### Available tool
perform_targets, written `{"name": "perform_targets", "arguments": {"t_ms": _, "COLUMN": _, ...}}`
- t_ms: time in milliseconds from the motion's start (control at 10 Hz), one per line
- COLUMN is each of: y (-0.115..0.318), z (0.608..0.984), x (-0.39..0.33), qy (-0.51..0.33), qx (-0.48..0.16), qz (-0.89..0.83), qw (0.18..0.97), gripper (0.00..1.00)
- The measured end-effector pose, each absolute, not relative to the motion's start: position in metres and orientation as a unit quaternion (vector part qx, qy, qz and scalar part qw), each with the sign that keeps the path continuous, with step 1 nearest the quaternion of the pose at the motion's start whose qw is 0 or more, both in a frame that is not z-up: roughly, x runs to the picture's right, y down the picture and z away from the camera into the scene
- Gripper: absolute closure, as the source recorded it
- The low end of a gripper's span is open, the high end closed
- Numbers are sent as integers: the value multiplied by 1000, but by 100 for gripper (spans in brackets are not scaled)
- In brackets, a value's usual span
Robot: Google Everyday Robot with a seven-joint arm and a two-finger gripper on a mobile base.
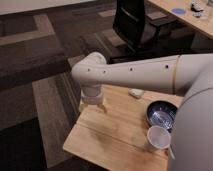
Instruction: Place the ceramic cup in the ceramic bowl
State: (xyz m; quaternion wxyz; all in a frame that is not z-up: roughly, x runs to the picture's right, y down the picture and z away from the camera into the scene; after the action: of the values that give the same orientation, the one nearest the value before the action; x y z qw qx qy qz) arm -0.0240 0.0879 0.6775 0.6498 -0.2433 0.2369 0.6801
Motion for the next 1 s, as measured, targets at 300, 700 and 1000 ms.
{"name": "perform_targets", "arguments": {"t_ms": 300, "y": 80, "z": 668, "x": 36, "qy": 251, "qx": -235, "qz": 686, "qw": 641, "gripper": 35}}
{"name": "perform_targets", "arguments": {"t_ms": 700, "y": 77, "z": 667, "x": 47, "qy": 253, "qx": -231, "qz": 689, "qw": 638, "gripper": 35}}
{"name": "perform_targets", "arguments": {"t_ms": 1000, "y": 82, "z": 666, "x": 46, "qy": 258, "qx": -229, "qz": 689, "qw": 637, "gripper": 35}}
